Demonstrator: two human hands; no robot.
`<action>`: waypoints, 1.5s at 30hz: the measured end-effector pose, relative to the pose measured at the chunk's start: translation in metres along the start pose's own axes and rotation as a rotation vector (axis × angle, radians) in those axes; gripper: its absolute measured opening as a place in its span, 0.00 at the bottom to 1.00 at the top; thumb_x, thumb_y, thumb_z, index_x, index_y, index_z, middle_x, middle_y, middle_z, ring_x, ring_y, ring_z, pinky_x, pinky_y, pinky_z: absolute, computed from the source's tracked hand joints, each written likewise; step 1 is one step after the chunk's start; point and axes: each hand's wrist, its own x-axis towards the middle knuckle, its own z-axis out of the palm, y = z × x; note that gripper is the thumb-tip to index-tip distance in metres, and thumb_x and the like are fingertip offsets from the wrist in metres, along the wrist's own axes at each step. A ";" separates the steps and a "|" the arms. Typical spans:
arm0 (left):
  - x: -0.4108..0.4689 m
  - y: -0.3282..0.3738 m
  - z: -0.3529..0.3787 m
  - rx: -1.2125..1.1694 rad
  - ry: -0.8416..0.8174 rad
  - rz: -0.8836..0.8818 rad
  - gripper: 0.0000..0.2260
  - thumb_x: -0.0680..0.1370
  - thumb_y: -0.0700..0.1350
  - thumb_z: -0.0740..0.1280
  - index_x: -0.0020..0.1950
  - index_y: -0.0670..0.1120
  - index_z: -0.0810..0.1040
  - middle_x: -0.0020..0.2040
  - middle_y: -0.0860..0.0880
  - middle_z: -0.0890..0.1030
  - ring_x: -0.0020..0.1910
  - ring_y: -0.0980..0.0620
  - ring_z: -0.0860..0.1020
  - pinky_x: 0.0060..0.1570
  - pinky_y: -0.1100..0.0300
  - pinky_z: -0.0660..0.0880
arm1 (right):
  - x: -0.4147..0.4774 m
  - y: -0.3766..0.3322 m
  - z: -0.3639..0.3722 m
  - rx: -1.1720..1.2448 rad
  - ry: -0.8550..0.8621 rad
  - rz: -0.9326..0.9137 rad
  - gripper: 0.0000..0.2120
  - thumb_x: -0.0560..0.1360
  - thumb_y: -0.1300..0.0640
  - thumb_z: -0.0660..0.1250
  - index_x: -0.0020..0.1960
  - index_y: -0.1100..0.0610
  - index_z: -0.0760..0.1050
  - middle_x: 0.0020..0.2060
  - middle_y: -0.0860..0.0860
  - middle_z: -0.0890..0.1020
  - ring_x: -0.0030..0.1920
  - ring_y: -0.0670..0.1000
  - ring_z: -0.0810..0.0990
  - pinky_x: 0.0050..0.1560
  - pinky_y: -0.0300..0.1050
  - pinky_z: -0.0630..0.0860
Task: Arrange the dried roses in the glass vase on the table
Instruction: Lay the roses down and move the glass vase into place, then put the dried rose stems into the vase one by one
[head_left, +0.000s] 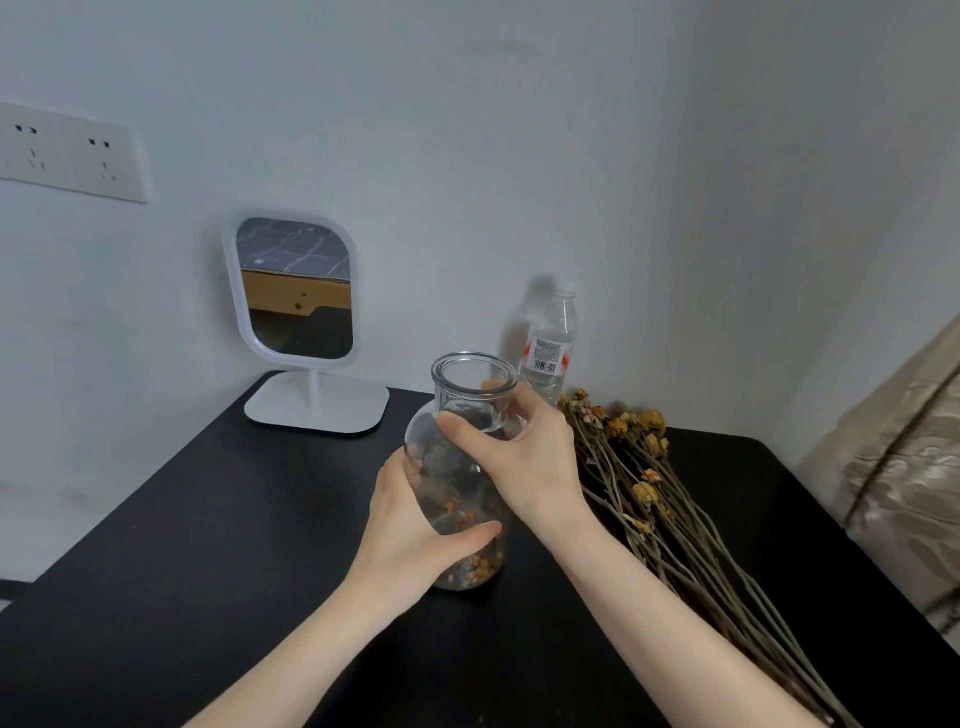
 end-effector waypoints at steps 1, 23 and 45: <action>0.000 -0.001 0.000 -0.001 -0.005 -0.005 0.45 0.53 0.59 0.77 0.66 0.53 0.62 0.61 0.53 0.72 0.61 0.52 0.72 0.59 0.51 0.75 | 0.000 0.001 0.000 -0.003 -0.001 -0.002 0.15 0.64 0.47 0.76 0.48 0.49 0.78 0.43 0.46 0.84 0.45 0.45 0.82 0.49 0.48 0.81; -0.001 -0.001 -0.008 -0.048 -0.046 -0.003 0.42 0.59 0.50 0.79 0.68 0.54 0.61 0.63 0.54 0.71 0.62 0.57 0.71 0.58 0.60 0.72 | 0.001 0.010 0.005 0.005 -0.042 0.046 0.20 0.67 0.46 0.75 0.55 0.50 0.73 0.52 0.48 0.80 0.52 0.46 0.79 0.55 0.48 0.78; -0.040 0.038 0.108 0.071 -0.366 0.068 0.04 0.76 0.48 0.65 0.43 0.51 0.78 0.33 0.54 0.75 0.32 0.60 0.72 0.36 0.68 0.70 | -0.026 0.090 -0.167 -0.425 0.157 0.330 0.09 0.74 0.52 0.69 0.51 0.55 0.79 0.43 0.48 0.81 0.46 0.46 0.79 0.39 0.32 0.69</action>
